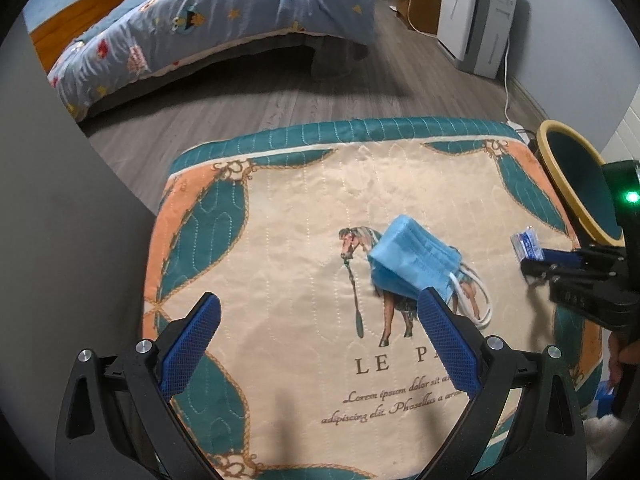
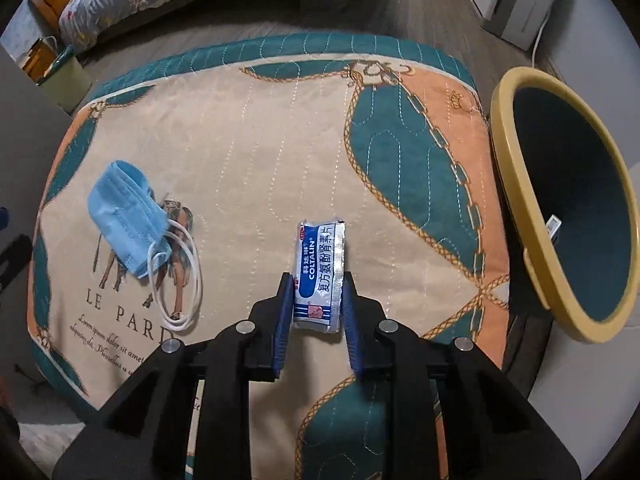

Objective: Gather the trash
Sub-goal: 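Grasp the blue face mask with left tool while right tool holds the strip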

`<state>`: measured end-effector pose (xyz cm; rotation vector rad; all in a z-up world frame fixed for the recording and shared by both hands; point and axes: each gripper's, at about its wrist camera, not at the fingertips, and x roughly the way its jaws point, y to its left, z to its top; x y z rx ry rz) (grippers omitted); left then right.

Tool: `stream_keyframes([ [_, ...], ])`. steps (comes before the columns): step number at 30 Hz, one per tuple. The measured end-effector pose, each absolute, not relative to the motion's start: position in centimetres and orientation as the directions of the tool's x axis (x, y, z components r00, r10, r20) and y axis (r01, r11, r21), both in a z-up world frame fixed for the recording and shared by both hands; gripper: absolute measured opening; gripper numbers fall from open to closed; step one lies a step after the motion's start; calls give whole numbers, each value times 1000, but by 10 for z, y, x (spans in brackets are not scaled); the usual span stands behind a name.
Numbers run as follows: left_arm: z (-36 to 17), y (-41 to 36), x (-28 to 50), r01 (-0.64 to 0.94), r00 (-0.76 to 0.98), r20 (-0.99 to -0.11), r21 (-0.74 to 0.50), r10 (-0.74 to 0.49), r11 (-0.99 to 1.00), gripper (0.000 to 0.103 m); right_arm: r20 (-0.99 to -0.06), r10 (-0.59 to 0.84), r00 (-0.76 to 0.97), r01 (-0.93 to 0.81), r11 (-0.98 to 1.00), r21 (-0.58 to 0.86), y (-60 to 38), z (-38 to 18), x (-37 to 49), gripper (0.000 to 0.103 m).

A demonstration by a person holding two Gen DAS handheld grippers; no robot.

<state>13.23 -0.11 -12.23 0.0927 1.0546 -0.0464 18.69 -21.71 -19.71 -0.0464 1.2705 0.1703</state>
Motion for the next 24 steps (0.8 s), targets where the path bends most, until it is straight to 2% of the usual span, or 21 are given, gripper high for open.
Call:
stream_keyframes([
  [6,-130,-19,135,111,479,-878,47,-12,993,98,-966,114,232,-209,976,65,-233,-165,198,22],
  [10,-143,-37,142,123,473,-881,36,-27,992,98,-948,77,308,-260,966,-6,-238,-141,188,23],
  [14,-162,-52,154,92,446,-895,13,-29,996,98,-942,145,302,-215,973,81,-249,-142,190,23],
  [22,-184,-71,169,97,445,-893,-24,-65,995,97,-932,168,321,-231,968,95,-258,-140,198,23],
  [24,-190,-75,171,122,441,-895,-19,-71,992,94,-935,170,312,-232,968,98,-258,-144,199,23],
])
